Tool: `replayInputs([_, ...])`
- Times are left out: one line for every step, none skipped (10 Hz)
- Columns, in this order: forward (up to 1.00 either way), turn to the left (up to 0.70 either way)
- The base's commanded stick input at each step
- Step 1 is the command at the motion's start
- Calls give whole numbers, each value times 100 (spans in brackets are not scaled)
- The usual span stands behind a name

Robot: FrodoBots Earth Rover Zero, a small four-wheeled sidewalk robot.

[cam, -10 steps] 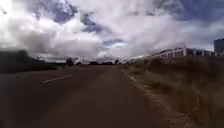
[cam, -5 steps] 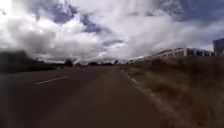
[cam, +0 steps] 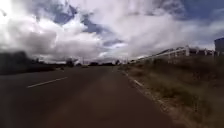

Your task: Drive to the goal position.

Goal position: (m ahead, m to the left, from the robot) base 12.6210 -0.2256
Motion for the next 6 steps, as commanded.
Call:
replayInputs([70,1])
replayInputs([70,1])
replayInputs([70,1])
replayInputs([70,1])
replayInputs([70,1])
replayInputs([70,1])
